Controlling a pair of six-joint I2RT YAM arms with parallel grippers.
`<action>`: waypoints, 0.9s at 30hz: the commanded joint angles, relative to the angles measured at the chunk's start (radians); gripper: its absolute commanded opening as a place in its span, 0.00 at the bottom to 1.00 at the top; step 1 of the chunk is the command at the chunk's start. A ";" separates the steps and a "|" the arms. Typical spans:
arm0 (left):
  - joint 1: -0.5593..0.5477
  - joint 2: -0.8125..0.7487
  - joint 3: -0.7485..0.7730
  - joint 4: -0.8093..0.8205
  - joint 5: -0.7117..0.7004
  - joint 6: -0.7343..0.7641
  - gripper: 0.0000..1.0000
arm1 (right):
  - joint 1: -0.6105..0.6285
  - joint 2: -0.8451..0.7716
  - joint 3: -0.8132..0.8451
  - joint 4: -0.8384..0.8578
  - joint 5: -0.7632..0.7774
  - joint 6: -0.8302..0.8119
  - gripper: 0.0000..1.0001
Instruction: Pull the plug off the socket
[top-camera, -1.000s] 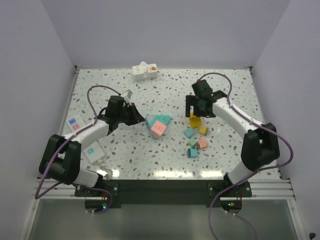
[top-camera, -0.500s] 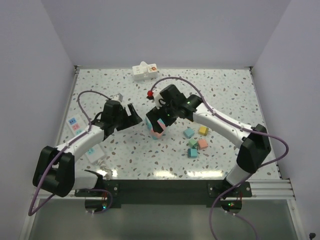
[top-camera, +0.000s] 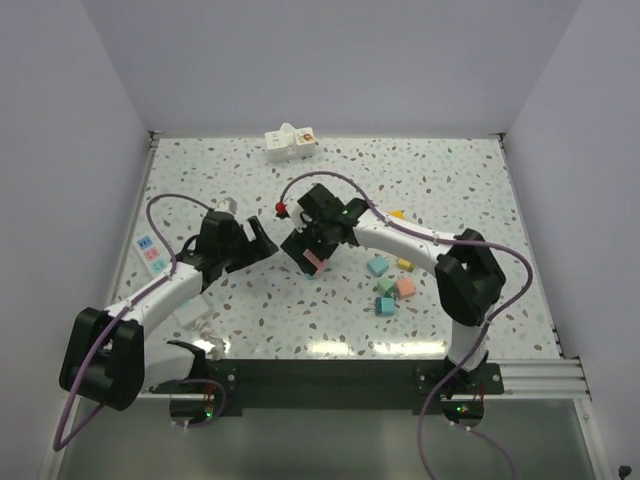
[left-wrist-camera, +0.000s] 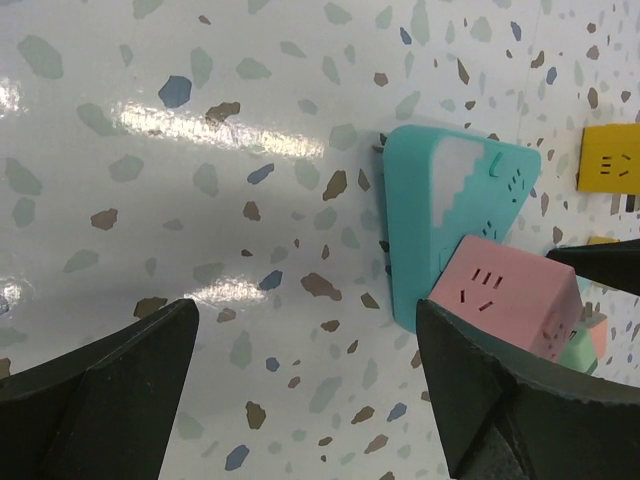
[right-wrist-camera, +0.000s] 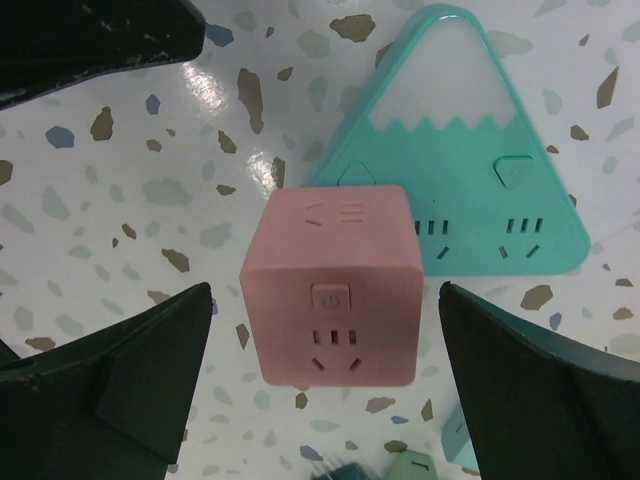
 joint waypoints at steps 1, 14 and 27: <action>0.011 -0.022 -0.024 0.034 0.001 -0.018 0.95 | 0.007 0.068 0.039 0.047 -0.030 -0.028 0.99; 0.016 0.058 -0.061 0.205 0.142 -0.029 0.96 | -0.009 -0.023 -0.064 0.137 -0.121 0.229 0.00; -0.039 0.251 0.026 0.471 0.282 -0.158 1.00 | -0.007 -0.143 -0.103 0.155 -0.187 0.263 0.00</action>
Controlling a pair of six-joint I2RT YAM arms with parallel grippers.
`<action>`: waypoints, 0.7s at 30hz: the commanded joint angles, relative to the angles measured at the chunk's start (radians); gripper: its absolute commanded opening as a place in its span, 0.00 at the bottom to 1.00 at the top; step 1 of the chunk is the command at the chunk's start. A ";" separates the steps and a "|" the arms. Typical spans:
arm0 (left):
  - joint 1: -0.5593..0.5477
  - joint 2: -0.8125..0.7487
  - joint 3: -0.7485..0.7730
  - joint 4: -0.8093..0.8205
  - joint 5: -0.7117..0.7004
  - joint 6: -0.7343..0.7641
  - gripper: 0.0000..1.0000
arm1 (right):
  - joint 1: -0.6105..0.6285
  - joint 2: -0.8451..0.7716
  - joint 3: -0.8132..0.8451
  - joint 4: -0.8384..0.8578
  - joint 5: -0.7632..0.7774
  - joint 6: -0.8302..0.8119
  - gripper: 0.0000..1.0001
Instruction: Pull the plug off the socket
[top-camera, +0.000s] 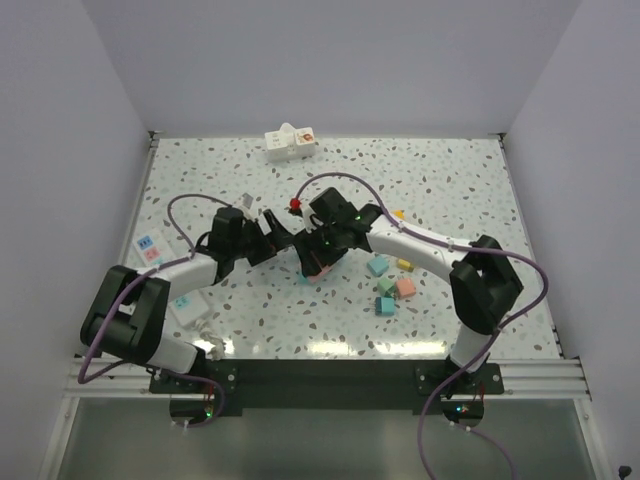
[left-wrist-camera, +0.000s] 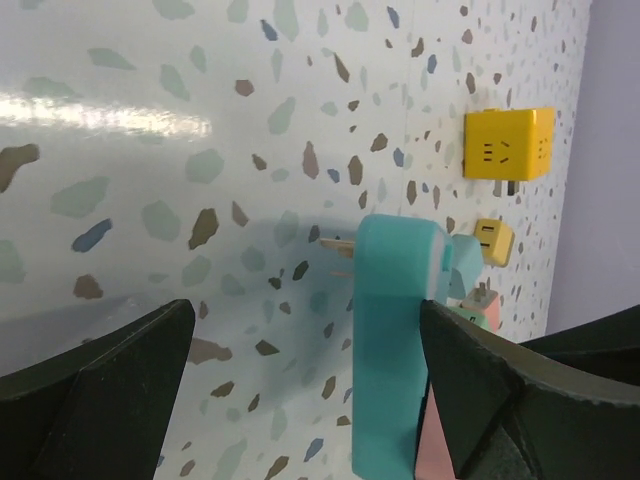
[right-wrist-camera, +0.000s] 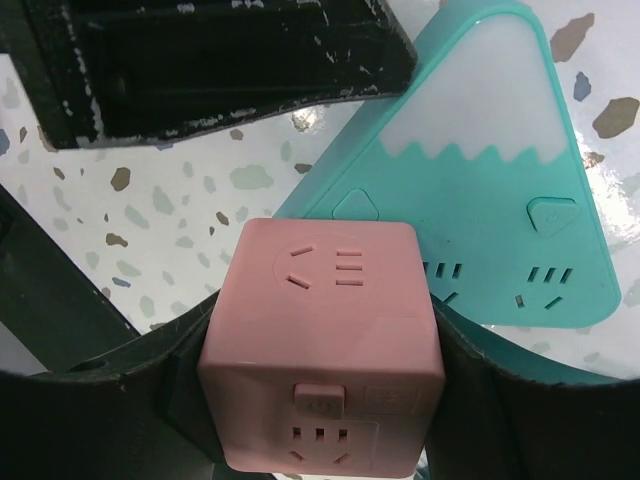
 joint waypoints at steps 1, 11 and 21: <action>-0.053 0.032 0.059 0.127 0.043 -0.050 1.00 | 0.001 -0.069 0.021 0.072 -0.053 0.019 0.00; -0.131 0.078 0.046 0.248 0.106 -0.066 0.99 | 0.003 -0.072 0.057 0.076 -0.059 0.038 0.00; -0.194 0.150 0.000 0.317 0.155 -0.090 0.44 | 0.001 -0.080 0.101 0.105 0.020 0.098 0.00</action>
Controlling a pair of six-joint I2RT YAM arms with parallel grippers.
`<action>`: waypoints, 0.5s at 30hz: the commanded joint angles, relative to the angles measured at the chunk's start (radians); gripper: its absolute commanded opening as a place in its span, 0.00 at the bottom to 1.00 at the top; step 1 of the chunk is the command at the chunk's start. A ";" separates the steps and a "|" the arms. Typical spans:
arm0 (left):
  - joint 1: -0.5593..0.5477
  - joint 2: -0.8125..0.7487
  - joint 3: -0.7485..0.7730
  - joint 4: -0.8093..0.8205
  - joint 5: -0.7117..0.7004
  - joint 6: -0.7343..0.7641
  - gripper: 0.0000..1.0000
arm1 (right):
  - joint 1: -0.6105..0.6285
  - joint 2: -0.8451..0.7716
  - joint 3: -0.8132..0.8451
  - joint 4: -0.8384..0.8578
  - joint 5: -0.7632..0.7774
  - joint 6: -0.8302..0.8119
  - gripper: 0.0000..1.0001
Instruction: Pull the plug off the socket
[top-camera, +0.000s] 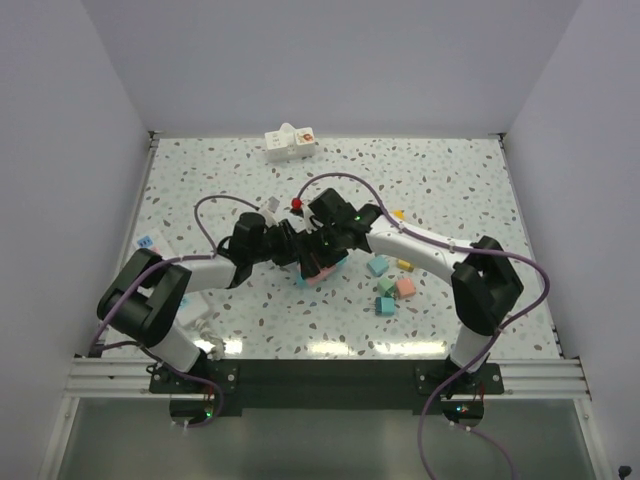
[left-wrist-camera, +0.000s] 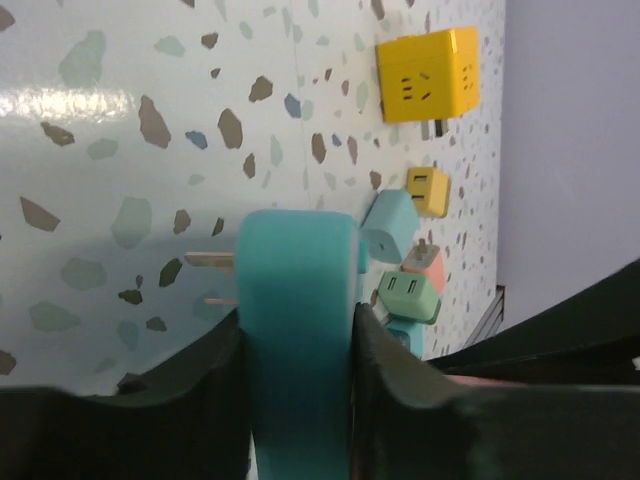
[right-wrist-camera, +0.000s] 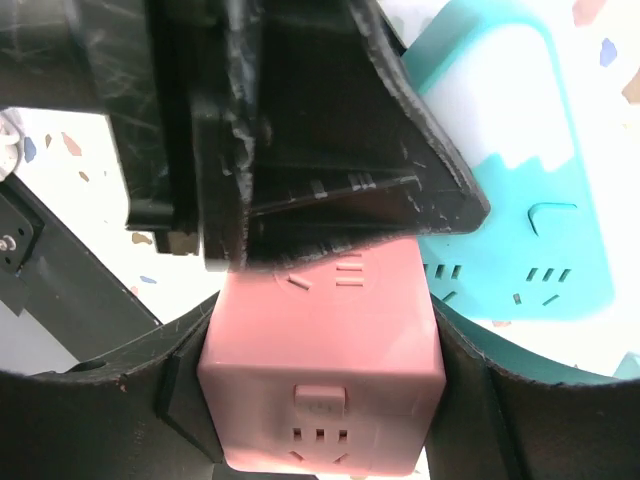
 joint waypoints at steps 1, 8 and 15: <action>-0.035 0.009 -0.021 0.091 0.073 -0.011 0.25 | 0.001 -0.074 0.097 0.134 0.043 0.032 0.00; -0.026 0.012 -0.012 0.004 0.011 0.071 0.00 | -0.030 -0.118 0.160 -0.008 0.013 0.063 0.00; 0.035 0.010 -0.064 -0.014 -0.019 0.134 0.00 | -0.246 -0.391 0.054 -0.115 -0.110 0.108 0.00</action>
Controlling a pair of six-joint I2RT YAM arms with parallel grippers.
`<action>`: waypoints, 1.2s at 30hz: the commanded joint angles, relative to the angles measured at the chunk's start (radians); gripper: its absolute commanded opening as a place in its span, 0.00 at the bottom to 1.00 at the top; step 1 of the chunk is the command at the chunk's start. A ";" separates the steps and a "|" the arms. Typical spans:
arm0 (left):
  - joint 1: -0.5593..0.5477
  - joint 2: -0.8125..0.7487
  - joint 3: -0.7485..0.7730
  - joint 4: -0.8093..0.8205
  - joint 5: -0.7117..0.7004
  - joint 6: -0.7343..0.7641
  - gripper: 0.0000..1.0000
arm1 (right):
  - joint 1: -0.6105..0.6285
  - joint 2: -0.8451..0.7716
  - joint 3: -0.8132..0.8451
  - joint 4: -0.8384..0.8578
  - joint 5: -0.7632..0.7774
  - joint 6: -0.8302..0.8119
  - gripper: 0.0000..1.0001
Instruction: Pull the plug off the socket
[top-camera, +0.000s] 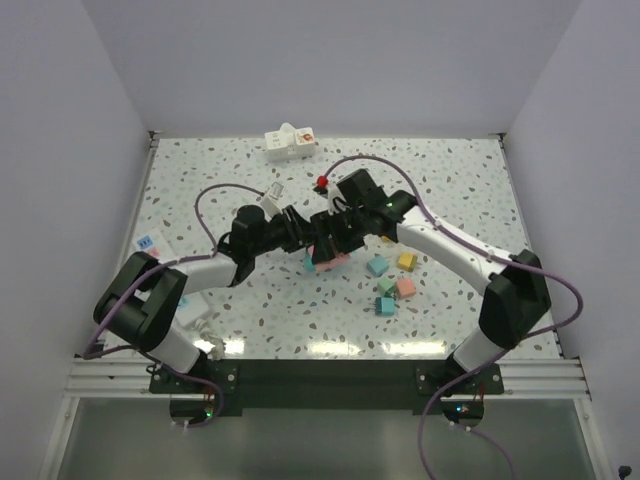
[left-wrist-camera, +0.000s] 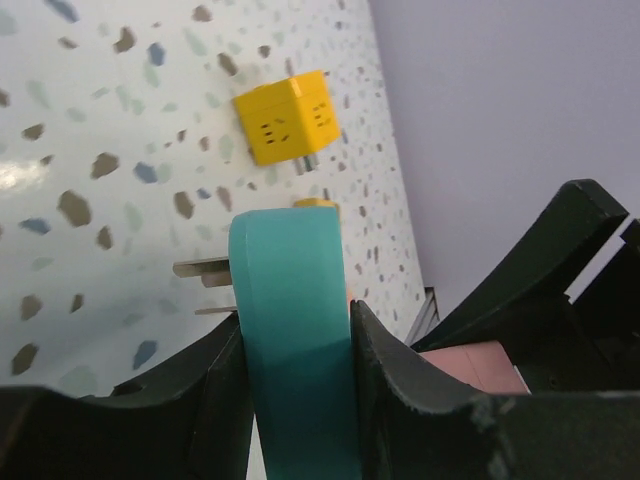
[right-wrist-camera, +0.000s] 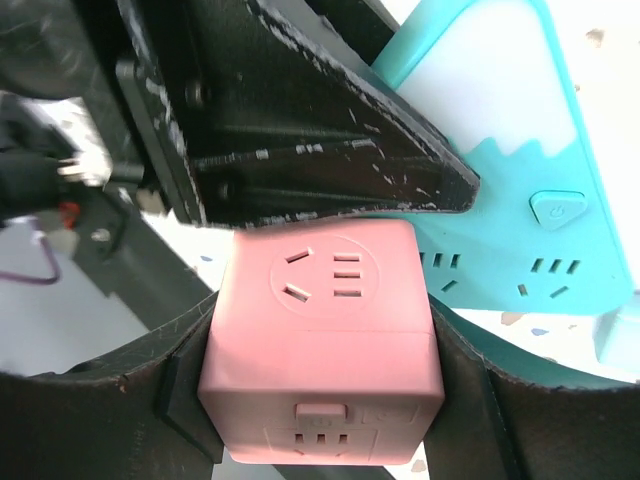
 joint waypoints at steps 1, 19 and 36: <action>0.051 0.030 -0.084 -0.162 -0.052 0.194 0.00 | -0.155 -0.298 0.016 -0.018 -0.005 0.016 0.00; 0.065 0.054 0.082 -0.337 -0.100 0.240 0.00 | -0.059 -0.160 0.068 -0.132 0.279 0.023 0.00; 0.227 -0.223 0.150 -0.595 -0.207 0.315 0.00 | -0.163 -0.143 -0.016 -0.289 0.615 0.054 0.00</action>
